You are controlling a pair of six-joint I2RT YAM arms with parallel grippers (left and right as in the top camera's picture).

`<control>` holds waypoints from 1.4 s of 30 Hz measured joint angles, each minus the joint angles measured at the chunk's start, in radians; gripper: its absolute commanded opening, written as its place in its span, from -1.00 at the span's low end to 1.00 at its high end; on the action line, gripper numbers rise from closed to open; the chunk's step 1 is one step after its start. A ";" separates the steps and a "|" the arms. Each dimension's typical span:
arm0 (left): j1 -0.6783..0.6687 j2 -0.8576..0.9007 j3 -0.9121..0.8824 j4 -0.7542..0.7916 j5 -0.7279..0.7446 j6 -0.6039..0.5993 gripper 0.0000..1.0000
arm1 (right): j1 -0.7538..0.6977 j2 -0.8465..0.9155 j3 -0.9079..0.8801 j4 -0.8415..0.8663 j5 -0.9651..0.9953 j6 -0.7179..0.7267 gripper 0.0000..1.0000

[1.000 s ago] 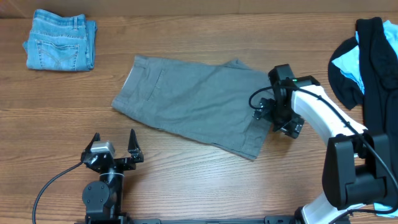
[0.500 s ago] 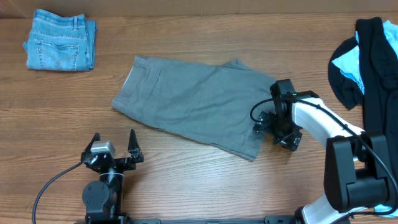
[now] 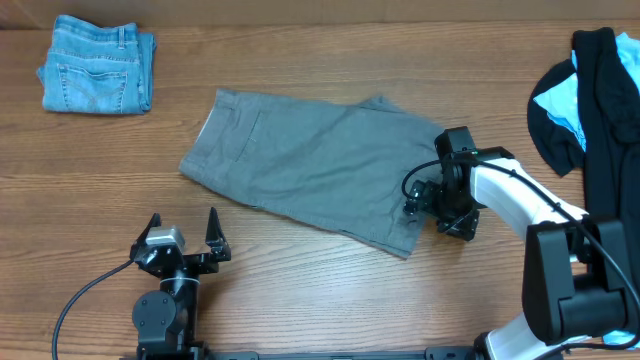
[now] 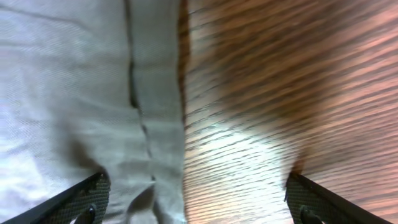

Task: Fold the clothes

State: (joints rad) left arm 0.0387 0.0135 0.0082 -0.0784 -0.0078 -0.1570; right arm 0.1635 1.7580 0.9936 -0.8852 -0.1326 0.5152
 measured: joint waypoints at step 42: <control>0.000 0.000 0.000 0.000 0.000 0.000 1.00 | 0.118 -0.040 -0.072 0.051 -0.070 0.033 -0.80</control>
State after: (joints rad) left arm 0.0387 0.0135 0.0082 -0.0784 -0.0078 -0.1570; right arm 0.2817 1.7176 0.9211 -0.8337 -0.2028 0.5480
